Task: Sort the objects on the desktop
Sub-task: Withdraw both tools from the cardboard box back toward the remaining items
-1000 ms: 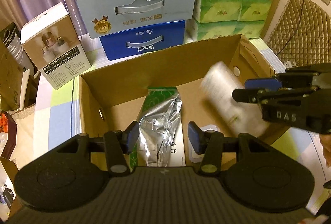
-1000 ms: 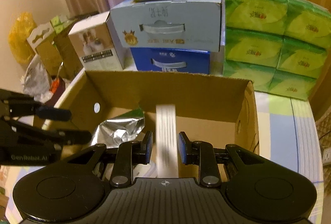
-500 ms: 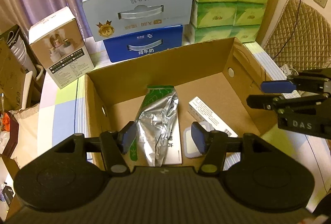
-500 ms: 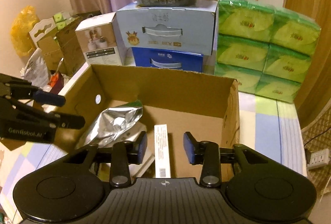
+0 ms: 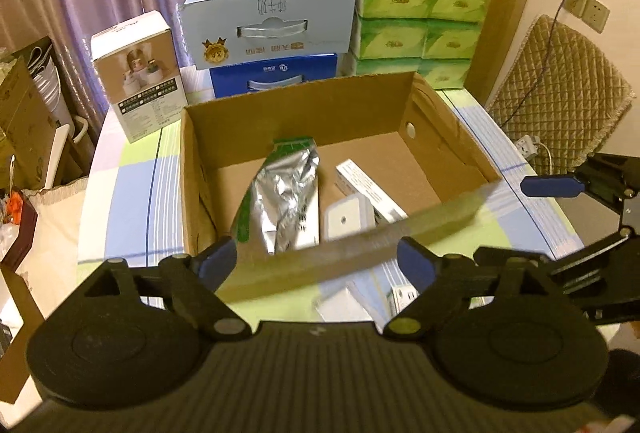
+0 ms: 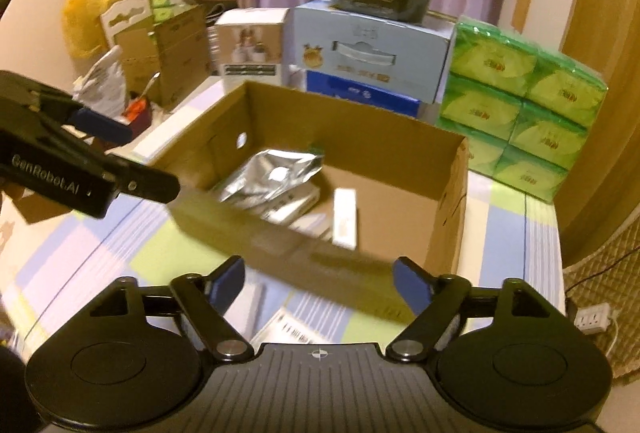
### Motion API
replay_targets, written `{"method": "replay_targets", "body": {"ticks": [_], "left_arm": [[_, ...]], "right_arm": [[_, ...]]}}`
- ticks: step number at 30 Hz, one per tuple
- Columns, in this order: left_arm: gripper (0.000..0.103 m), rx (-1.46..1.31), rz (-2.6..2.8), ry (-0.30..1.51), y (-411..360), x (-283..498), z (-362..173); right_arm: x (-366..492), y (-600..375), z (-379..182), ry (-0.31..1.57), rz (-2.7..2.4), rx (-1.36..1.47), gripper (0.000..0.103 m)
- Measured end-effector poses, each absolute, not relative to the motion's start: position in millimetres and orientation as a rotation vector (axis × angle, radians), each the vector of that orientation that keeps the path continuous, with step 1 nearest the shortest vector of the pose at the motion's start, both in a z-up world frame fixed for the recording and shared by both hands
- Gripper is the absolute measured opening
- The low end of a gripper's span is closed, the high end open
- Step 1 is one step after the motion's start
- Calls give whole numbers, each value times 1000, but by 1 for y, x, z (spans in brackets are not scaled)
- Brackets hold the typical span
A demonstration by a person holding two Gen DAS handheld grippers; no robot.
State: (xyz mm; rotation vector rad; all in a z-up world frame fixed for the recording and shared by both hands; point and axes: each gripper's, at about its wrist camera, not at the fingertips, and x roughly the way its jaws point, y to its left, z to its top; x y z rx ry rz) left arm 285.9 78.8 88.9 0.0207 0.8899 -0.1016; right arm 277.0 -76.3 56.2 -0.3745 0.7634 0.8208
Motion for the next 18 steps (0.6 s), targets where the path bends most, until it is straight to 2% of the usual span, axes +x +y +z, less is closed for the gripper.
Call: {"method": "replay_targets", "body": {"ticks": [8, 18], "left_arm": [[101, 30, -124, 877, 72, 236, 87], [102, 127, -160, 872, 64, 193, 73]], "right_arm": [[233, -95, 49, 771, 848, -412, 93], [208, -121, 38, 785, 825, -459, 100]]}}
